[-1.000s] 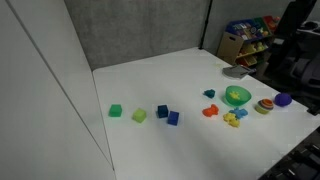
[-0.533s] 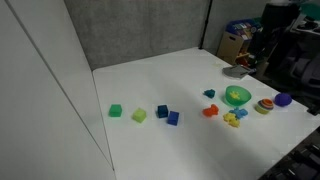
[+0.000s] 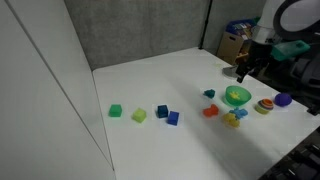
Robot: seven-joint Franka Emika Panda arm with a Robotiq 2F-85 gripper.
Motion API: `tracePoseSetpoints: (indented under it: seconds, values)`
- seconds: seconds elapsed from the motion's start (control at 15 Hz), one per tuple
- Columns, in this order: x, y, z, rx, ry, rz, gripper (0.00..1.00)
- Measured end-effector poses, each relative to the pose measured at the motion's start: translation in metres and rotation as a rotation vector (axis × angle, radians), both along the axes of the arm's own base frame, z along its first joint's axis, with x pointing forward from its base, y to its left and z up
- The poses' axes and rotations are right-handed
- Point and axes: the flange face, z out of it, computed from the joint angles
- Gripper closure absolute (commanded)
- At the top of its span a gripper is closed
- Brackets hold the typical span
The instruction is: Put the yellow toy animal in the bowl
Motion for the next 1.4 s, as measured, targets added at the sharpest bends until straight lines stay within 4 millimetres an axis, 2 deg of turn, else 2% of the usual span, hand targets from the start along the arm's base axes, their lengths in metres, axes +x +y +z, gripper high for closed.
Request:
tracePoseSetpoints:
  seconds: [0.47, 0.8, 1.0, 1.4]
  values:
    - [-0.003, -0.027, -0.116, -0.1, 0.018, -0.122, 0.0]
    - [-0.017, -0.032, -0.191, -0.145, 0.073, -0.195, 0.0]
    - [-0.022, -0.029, -0.219, -0.157, 0.062, -0.203, 0.0]
    - [-0.028, -0.015, -0.254, -0.143, 0.021, -0.202, 0.0]
